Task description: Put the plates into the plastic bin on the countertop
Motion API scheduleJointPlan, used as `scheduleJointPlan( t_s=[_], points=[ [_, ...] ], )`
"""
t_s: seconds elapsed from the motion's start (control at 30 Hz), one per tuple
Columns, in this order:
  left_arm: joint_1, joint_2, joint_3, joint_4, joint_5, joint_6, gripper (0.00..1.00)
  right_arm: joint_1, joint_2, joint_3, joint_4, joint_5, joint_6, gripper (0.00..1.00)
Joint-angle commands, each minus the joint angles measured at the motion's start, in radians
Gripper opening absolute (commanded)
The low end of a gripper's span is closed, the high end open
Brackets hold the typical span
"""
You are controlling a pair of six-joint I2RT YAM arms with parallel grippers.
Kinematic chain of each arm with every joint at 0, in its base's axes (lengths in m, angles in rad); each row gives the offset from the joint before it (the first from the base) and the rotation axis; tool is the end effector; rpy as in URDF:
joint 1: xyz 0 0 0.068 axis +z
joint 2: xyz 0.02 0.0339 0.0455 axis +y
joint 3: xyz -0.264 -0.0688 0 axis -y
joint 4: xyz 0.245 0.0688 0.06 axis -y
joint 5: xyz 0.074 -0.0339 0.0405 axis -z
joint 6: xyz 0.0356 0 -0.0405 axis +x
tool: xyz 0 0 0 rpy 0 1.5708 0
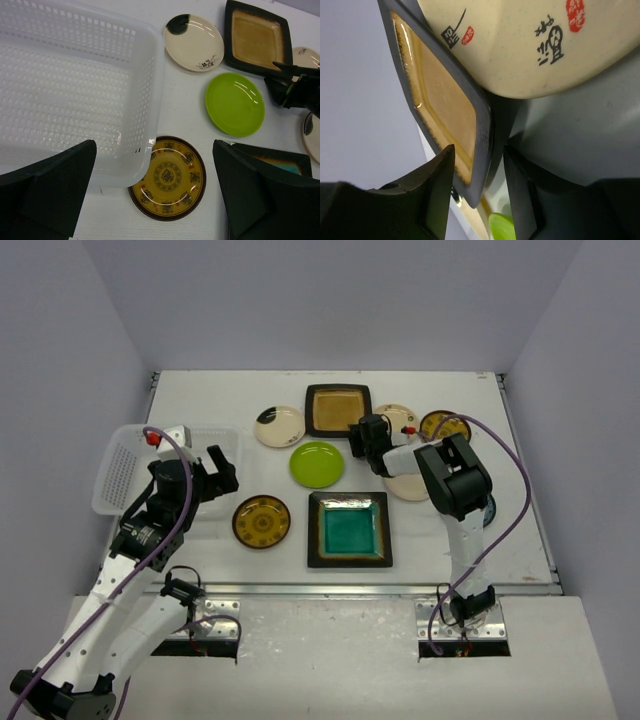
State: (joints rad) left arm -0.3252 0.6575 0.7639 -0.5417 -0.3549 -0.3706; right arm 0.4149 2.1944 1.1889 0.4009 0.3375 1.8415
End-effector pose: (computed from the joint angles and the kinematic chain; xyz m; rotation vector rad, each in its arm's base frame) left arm 0.1420 -0.0348 0.3152 -0.2694 1.9601 -0.0960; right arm 0.4116 0.1684 0.0919 1.6479 1.5927 0.9155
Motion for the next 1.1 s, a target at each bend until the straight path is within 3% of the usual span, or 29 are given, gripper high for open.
scheduleJointPlan(
  t_s=[0.0, 0.1, 0.2, 0.33, 0.8, 1.07],
  points=[
    [0.012, -0.003, 0.001, 0.055, 0.017, 0.015, 1.00, 0.004, 0.057, 0.027, -0.122, 0.081, 0.081, 0.41],
    [0.012, -0.002, 0.000, 0.056, 0.020, 0.016, 1.00, 0.004, 0.078, 0.044, -0.112, 0.087, 0.097, 0.39],
    [0.012, -0.006, 0.000, 0.056, 0.027, 0.016, 1.00, 0.003, 0.090, 0.071, -0.106, 0.083, 0.093, 0.31],
    [0.012, -0.010, -0.002, 0.059, 0.030, 0.016, 1.00, 0.008, 0.063, 0.046, -0.062, 0.078, 0.100, 0.01],
    [0.012, -0.016, -0.001, 0.057, 0.023, 0.016, 1.00, -0.003, -0.119, 0.055, 0.034, 0.067, 0.040, 0.00],
    [0.012, -0.009, 0.017, 0.047, 0.005, -0.004, 1.00, -0.057, -0.286, -0.039, 0.261, -0.082, -0.177, 0.00]
  ],
)
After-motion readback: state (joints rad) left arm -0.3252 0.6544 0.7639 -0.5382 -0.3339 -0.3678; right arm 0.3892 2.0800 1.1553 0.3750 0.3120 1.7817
